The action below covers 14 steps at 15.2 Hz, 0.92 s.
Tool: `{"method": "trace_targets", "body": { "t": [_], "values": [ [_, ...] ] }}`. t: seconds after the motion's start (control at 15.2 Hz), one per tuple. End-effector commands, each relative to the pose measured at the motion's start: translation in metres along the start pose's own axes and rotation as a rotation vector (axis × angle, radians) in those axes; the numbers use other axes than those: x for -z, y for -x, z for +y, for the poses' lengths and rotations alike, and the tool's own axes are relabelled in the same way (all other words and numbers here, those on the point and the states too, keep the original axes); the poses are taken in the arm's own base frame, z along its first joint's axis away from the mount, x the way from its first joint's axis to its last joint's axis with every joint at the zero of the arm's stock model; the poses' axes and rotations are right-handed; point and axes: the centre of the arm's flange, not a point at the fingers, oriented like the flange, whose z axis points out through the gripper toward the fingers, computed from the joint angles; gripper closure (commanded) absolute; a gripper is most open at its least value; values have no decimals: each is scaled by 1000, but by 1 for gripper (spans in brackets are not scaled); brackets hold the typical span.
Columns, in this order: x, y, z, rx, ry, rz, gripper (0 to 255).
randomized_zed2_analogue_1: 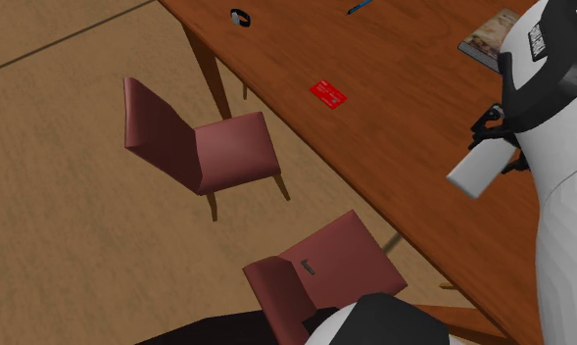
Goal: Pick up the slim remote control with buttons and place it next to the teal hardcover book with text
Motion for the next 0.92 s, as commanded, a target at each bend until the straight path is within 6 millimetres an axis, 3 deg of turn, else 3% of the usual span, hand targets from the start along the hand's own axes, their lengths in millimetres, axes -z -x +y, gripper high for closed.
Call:
{"method": "trace_targets", "body": {
  "t": [0.0,0.33,0.4,0.73,0.86],
  "values": [
    [-1,0,0,0,0,1,255],
    [-1,0,0,0,0,1,255],
    [-1,0,0,0,0,1,0],
    [-1,0,0,0,0,1,0],
    [26,0,0,0,0,1,0]
  ]
}}
